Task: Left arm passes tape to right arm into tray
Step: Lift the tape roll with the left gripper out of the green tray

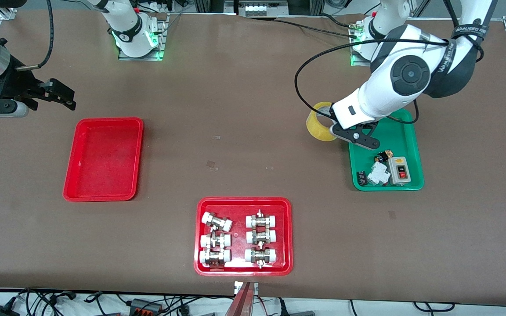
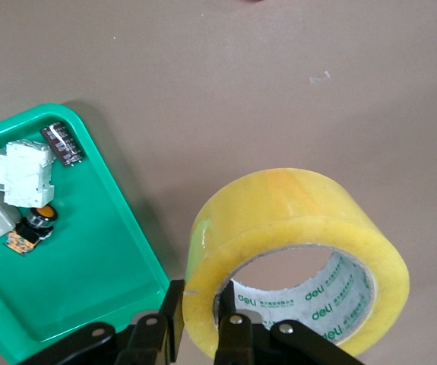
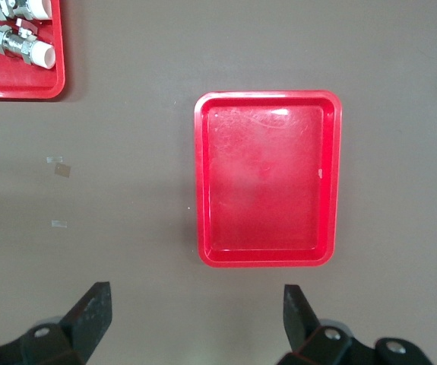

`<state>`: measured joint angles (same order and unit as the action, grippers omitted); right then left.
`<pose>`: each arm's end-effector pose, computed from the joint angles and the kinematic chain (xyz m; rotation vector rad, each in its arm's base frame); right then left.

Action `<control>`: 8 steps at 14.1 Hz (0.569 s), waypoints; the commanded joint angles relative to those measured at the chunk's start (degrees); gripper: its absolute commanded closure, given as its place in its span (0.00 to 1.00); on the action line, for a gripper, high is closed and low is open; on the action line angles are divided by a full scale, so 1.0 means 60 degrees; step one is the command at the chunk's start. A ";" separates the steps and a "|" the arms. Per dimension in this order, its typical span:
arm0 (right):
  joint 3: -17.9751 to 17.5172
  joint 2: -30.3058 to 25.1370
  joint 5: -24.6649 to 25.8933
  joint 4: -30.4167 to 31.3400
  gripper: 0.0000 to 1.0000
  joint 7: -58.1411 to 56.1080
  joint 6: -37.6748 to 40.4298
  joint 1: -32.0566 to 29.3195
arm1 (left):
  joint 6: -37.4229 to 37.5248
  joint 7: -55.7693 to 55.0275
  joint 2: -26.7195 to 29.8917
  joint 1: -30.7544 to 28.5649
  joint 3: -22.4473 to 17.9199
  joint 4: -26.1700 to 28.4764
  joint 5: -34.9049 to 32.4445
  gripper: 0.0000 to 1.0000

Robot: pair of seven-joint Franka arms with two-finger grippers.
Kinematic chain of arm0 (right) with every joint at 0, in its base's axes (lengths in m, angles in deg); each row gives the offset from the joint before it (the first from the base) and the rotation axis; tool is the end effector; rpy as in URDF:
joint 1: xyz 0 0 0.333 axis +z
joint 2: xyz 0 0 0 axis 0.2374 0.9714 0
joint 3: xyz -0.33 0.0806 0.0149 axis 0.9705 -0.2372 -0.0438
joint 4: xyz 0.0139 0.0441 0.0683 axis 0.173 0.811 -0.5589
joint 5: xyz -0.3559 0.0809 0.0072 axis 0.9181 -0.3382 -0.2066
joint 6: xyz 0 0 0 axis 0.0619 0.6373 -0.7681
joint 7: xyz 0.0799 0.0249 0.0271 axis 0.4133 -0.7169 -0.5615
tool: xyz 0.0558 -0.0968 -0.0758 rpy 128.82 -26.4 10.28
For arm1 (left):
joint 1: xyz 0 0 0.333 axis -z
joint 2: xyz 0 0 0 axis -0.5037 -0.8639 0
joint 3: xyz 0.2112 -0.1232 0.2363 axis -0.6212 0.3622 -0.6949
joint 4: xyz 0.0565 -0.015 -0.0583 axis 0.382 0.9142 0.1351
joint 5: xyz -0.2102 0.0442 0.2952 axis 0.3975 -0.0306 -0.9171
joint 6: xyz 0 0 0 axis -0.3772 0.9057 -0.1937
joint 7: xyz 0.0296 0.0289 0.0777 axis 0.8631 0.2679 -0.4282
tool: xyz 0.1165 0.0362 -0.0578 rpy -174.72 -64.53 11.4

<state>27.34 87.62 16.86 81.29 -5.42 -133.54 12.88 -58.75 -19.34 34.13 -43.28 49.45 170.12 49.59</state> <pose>0.5236 0.0533 0.6002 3.1391 0.0157 -0.0472 0.5148 -0.2247 0.4516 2.9835 -0.5515 -0.3024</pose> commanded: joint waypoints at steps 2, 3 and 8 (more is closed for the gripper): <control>-0.0045 -0.0051 -0.0038 -0.0008 0.00 -0.0097 0.0095 -0.0107 | 0.0780 0.0552 -0.0032 -0.0113 0.0797 -0.0443 0.0172 1.00; -0.0045 -0.0051 -0.0053 -0.0008 0.00 -0.0097 0.0095 -0.0107 | 0.1013 0.0523 -0.0003 -0.0085 0.1003 -0.0500 0.0188 1.00; -0.0045 -0.0051 -0.0053 -0.0008 0.00 -0.0068 0.0095 -0.0107 | 0.1410 -0.0048 0.1591 -0.0143 0.2206 -0.0603 0.0187 1.00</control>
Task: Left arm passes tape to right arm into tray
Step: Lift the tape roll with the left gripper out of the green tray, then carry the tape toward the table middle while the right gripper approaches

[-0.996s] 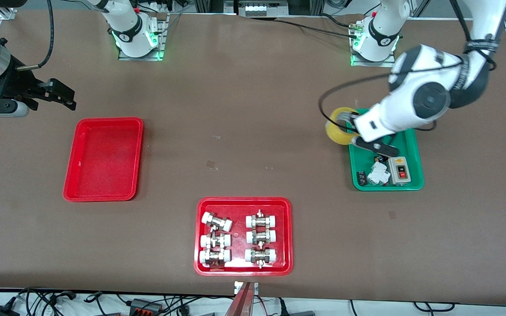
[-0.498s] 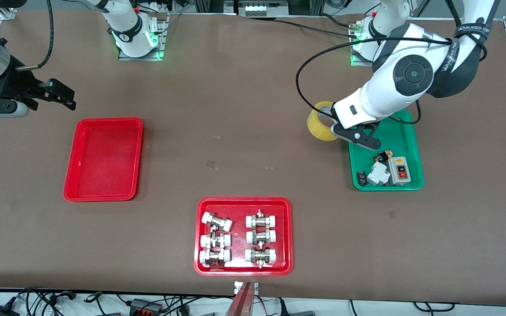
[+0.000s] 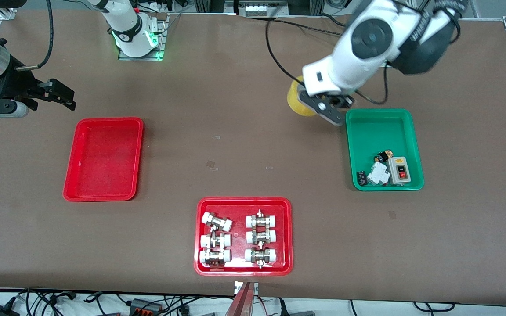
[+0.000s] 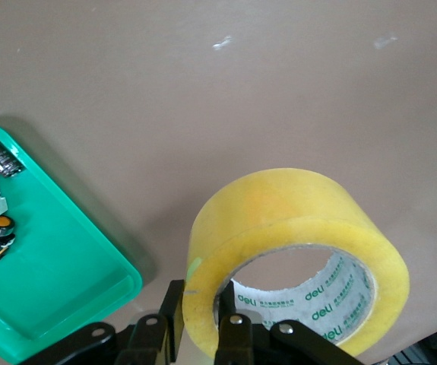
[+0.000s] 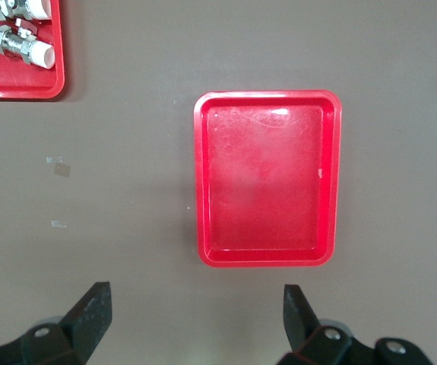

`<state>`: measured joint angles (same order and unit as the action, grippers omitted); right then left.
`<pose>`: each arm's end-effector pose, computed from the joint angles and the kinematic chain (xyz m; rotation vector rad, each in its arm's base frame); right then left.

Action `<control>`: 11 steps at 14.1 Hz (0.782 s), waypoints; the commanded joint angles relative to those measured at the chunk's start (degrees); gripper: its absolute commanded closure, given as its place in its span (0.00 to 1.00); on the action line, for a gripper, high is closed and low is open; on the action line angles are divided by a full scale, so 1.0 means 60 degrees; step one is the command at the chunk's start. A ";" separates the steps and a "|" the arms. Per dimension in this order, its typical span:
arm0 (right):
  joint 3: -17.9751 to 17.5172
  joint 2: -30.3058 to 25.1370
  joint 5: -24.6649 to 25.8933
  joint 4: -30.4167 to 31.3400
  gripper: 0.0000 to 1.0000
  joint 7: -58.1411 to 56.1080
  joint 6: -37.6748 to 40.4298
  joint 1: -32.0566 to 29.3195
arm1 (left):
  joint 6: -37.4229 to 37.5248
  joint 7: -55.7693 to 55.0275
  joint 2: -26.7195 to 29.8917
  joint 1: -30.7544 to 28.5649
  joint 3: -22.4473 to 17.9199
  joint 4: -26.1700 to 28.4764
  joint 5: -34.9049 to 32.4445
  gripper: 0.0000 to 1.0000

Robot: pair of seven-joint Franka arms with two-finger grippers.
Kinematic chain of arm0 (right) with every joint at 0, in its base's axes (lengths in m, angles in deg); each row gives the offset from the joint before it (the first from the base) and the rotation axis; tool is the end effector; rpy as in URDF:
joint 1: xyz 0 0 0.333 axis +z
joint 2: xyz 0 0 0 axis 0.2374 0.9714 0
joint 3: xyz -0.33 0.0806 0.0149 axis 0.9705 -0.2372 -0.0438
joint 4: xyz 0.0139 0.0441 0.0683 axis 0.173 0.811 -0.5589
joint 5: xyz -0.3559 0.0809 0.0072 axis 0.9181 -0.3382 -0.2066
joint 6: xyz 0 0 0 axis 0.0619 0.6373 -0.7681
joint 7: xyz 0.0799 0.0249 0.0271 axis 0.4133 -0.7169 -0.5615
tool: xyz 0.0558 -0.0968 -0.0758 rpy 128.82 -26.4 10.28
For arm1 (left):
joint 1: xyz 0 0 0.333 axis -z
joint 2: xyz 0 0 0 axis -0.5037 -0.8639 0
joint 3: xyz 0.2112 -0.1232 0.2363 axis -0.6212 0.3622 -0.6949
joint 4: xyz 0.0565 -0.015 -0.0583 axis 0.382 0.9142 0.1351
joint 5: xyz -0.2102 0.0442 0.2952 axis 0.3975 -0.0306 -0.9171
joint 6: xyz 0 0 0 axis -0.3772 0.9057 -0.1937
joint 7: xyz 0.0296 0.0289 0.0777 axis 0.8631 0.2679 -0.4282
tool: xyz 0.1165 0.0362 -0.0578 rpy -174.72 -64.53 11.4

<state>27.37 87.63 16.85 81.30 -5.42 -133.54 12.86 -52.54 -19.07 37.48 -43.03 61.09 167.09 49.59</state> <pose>0.5237 0.0529 0.6000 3.1392 0.0143 -0.0477 0.4454 -0.3151 0.5043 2.9362 -0.8799 -0.2938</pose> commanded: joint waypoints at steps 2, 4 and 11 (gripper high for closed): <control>-0.0049 -0.0053 -0.0053 -0.0010 0.00 -0.0068 0.0093 -0.0103 | 0.0214 -0.0225 0.0628 -0.0169 0.0223 -0.0451 0.0188 0.97; -0.0049 -0.0053 -0.0053 -0.0010 0.00 -0.0068 0.0093 -0.0103 | -0.0035 0.0022 -0.0322 -0.0591 0.0062 -0.0859 0.0101 0.97; -0.0049 -0.0053 -0.0053 -0.0010 0.00 -0.0068 0.0093 -0.0103 | -0.1618 -0.1187 -0.3079 0.0297 0.0047 -0.1930 0.0027 1.00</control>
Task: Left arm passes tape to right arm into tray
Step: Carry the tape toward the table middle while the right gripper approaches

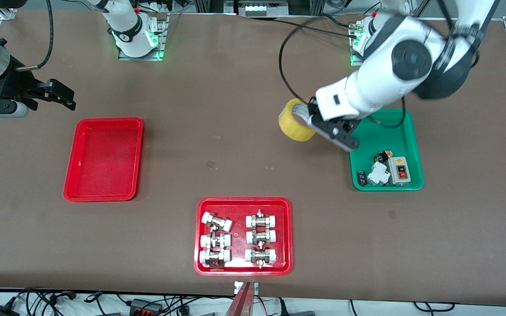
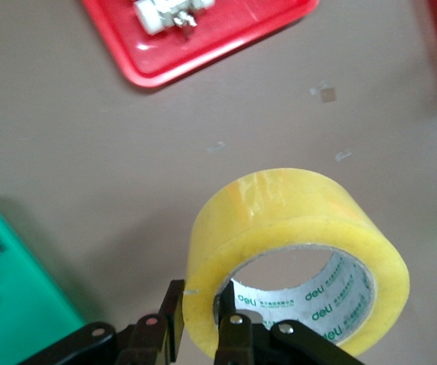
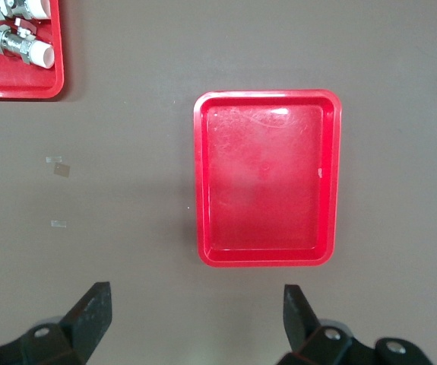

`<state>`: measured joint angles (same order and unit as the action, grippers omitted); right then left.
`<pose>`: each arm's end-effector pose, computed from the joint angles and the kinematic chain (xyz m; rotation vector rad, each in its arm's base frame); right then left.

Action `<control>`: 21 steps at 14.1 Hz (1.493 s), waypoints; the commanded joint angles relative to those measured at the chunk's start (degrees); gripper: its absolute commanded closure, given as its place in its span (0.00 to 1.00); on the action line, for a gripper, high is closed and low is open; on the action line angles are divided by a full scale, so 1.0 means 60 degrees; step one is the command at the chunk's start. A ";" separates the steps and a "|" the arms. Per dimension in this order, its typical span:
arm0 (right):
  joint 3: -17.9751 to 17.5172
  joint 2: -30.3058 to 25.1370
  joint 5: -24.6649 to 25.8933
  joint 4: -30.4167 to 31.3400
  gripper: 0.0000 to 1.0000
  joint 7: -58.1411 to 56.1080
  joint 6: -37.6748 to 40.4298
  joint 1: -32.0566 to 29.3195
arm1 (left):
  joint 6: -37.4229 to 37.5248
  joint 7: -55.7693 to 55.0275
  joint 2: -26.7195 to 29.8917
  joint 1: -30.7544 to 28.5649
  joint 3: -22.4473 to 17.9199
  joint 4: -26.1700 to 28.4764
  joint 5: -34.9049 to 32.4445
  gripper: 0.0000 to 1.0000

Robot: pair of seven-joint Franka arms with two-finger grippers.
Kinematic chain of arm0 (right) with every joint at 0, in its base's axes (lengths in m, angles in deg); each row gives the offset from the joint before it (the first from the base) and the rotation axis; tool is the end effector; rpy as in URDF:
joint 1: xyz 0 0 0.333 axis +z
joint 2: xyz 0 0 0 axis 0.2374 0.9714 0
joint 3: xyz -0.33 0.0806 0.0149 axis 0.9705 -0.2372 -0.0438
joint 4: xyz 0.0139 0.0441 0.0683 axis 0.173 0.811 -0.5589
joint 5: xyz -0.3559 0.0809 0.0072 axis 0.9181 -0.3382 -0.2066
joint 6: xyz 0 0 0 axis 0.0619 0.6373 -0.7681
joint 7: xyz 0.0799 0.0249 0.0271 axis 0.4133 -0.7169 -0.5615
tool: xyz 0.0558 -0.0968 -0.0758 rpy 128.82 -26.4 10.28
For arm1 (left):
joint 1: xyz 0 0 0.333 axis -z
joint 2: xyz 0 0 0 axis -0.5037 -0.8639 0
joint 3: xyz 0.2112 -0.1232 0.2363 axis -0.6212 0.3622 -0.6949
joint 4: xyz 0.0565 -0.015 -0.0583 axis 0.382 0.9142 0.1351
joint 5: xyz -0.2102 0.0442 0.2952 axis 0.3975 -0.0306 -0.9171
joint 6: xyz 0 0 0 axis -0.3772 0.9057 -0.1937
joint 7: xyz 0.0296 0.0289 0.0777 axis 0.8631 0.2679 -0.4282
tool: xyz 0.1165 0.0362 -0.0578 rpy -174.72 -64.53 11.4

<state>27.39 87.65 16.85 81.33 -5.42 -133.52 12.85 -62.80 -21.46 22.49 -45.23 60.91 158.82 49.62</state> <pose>0.5237 0.0526 0.5995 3.1392 0.0135 -0.0496 0.5471 -0.2989 0.4728 2.7635 -0.6367 -0.1693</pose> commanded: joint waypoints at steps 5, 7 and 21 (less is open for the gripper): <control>-0.0053 -0.0056 -0.0081 -0.0015 0.00 -0.0069 0.0091 -0.0102 | -0.1080 -0.1994 -0.1358 0.1150 0.0048 -0.0771 0.0052 1.00; -0.0067 0.0002 -0.0067 0.0000 0.00 -0.0054 0.0091 -0.0058 | -0.1705 -0.1994 -0.2277 0.1193 0.0048 -0.1237 0.0037 1.00; -0.0097 0.2197 -0.5686 -0.0044 0.00 -0.1355 0.0122 -0.0102 | -0.2984 -0.3195 -0.3132 0.3244 -0.0861 -0.1928 0.0125 0.97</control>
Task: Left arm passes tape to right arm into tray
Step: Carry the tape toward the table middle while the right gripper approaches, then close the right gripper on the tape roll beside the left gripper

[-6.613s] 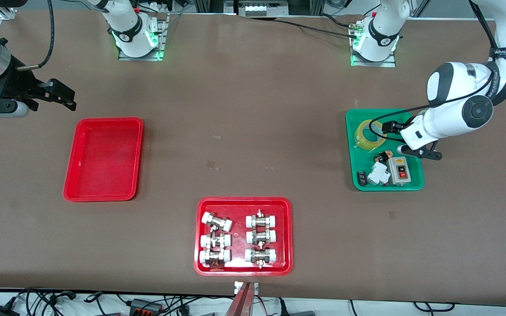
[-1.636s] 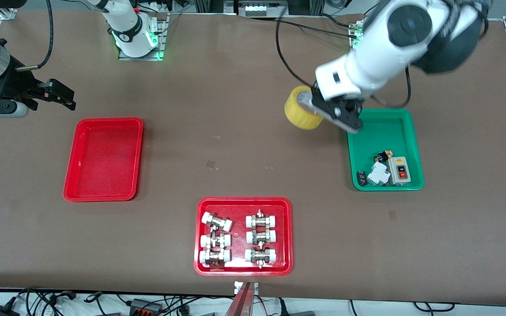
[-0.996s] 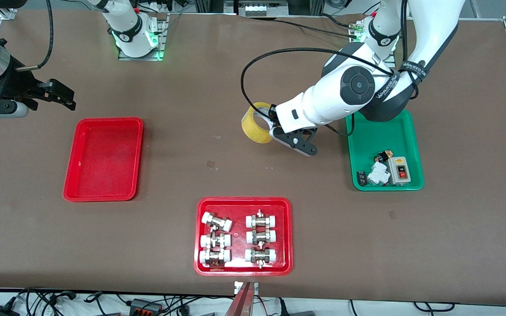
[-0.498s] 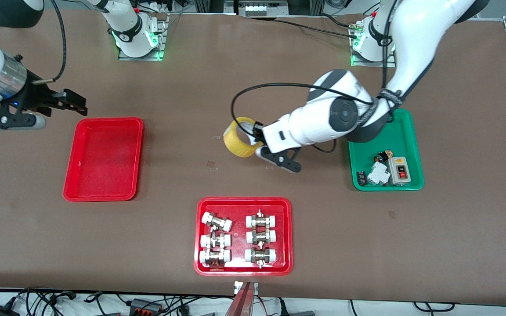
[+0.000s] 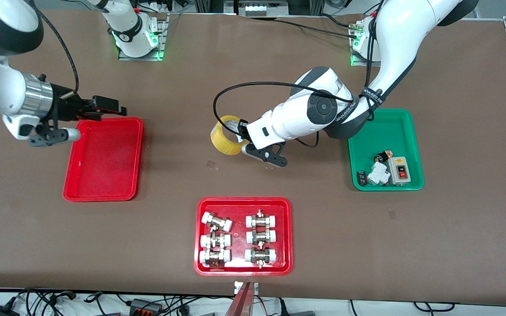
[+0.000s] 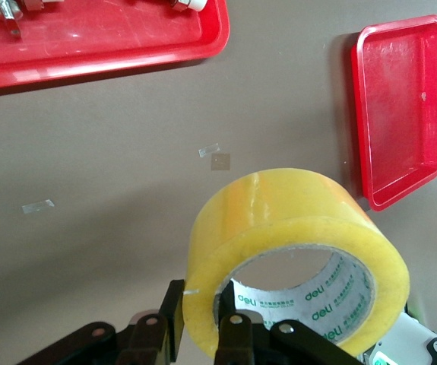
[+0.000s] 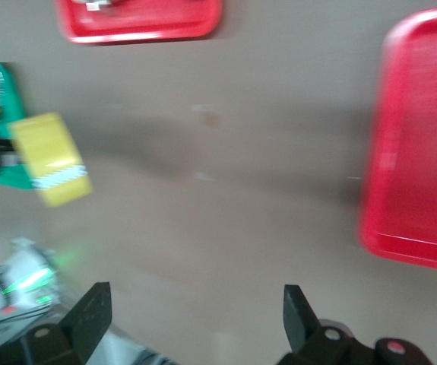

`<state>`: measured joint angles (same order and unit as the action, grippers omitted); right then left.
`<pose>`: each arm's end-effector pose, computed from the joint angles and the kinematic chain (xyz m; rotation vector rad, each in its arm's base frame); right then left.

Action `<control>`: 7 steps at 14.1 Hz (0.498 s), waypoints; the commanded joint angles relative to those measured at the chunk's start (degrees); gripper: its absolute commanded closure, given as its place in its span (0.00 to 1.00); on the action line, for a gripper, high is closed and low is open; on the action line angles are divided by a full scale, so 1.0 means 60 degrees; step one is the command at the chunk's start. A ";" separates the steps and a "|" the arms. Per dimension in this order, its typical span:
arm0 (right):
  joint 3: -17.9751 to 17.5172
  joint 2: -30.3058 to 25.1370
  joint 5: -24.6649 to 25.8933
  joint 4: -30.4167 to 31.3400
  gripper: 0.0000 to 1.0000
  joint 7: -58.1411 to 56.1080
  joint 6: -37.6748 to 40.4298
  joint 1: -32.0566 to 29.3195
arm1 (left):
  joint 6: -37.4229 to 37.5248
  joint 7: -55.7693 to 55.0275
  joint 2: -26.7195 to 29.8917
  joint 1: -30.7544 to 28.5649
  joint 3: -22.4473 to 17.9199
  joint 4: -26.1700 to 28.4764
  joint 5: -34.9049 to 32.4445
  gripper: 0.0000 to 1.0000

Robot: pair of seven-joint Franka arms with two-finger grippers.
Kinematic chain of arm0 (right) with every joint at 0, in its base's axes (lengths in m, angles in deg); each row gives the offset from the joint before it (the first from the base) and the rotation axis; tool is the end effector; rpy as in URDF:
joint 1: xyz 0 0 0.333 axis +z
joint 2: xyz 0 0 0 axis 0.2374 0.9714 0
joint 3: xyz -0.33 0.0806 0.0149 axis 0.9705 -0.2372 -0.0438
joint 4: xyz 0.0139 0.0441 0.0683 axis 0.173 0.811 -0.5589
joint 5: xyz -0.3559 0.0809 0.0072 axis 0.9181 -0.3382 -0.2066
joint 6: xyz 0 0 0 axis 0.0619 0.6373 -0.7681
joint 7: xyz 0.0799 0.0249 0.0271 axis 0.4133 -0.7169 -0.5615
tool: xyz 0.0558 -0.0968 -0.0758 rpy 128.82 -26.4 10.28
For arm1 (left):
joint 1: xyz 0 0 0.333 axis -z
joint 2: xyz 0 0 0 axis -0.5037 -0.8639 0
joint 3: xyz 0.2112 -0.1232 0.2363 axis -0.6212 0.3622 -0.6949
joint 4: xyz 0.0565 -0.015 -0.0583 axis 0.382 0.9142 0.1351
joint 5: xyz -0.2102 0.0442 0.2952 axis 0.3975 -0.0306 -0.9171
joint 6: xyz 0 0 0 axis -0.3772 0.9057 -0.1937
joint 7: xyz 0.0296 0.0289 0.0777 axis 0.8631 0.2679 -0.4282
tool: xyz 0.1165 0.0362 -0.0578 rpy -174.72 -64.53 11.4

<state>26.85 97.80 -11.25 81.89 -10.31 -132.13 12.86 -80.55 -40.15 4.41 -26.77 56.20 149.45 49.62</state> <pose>0.5538 0.1201 0.5149 -2.6212 -0.0604 0.3585 0.5639 -0.4474 0.3867 2.6057 -0.2840 -0.1715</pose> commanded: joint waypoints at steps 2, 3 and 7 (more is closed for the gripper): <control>-0.0051 0.0886 -0.1708 -0.0137 0.00 -0.1024 -0.0432 -0.0031 | -0.0811 0.0006 -0.0379 0.0153 -0.0135 -0.0395 0.0154 0.98; -0.0066 0.1062 -0.2132 -0.0137 0.00 -0.1258 -0.0607 0.0013 | -0.1149 -0.0008 -0.0541 0.0181 -0.0135 -0.0395 0.0154 0.99; -0.0066 0.1561 -0.2781 -0.0137 0.00 -0.1436 -0.1938 0.0977 | -0.1343 -0.0155 -0.0586 0.0284 -0.0135 -0.0395 0.0430 0.99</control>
<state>26.39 106.15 -26.45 81.78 -18.23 -140.32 15.57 -88.52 -40.65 1.49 -26.18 55.64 149.37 49.88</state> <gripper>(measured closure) 0.000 0.780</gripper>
